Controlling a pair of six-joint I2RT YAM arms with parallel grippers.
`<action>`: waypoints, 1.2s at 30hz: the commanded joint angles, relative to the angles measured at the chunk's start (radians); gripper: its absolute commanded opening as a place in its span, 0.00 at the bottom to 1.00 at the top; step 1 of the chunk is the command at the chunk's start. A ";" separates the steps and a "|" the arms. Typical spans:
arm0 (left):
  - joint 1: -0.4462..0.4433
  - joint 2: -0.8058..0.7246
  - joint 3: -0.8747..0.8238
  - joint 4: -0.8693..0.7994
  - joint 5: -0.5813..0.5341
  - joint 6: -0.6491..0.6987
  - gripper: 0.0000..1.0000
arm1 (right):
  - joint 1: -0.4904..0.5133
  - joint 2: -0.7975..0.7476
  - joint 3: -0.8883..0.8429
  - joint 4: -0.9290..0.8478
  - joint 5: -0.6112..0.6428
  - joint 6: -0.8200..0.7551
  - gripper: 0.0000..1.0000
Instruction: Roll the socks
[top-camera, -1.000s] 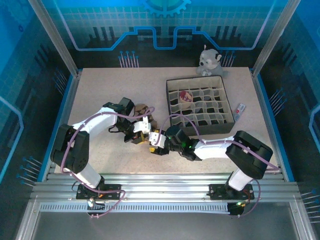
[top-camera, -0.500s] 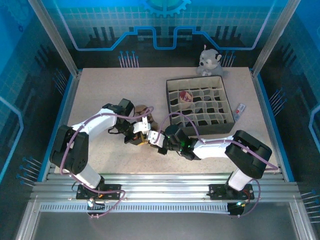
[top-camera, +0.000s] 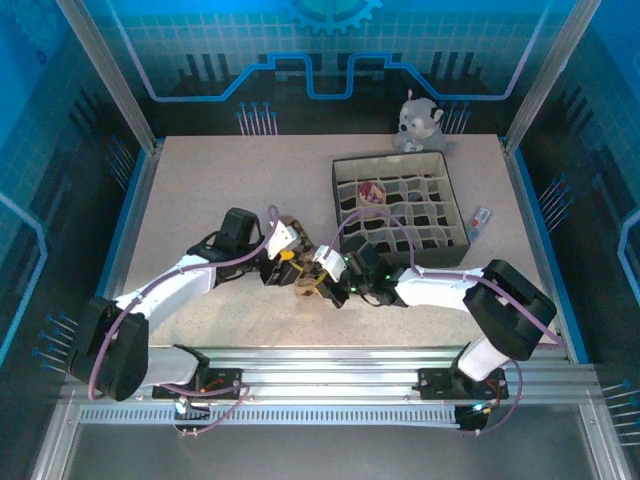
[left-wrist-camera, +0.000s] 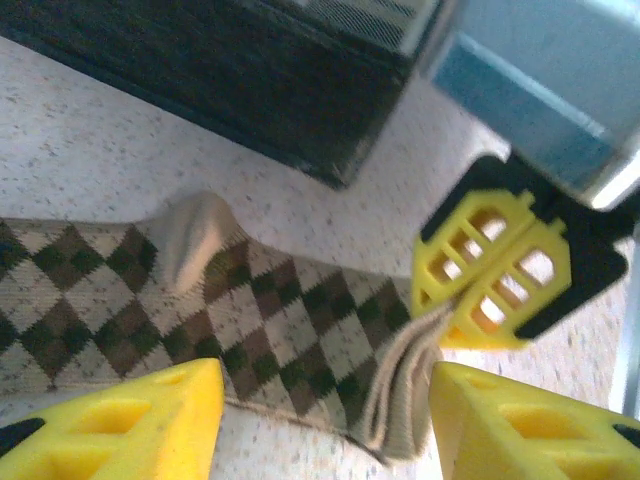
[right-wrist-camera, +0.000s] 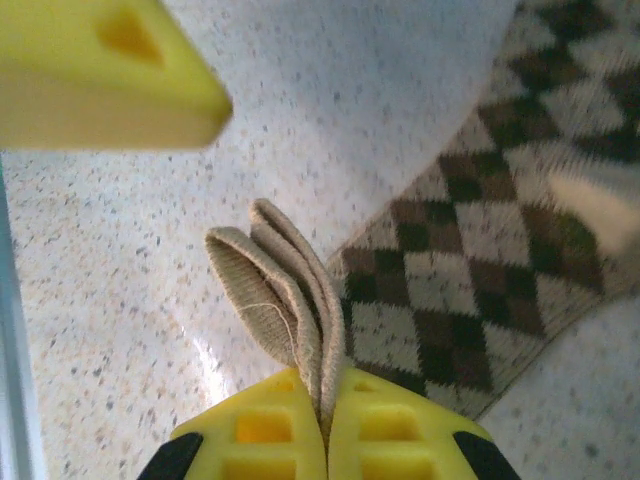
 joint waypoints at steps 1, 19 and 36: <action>-0.056 -0.007 -0.028 0.174 -0.052 -0.184 0.55 | -0.044 0.032 0.026 -0.124 -0.144 0.107 0.00; -0.221 0.014 -0.326 0.579 -0.190 -0.501 0.52 | -0.076 0.154 0.187 -0.398 -0.156 0.117 0.00; -0.222 0.229 -0.271 0.545 -0.204 -0.598 0.23 | -0.086 0.201 0.252 -0.472 -0.204 0.123 0.00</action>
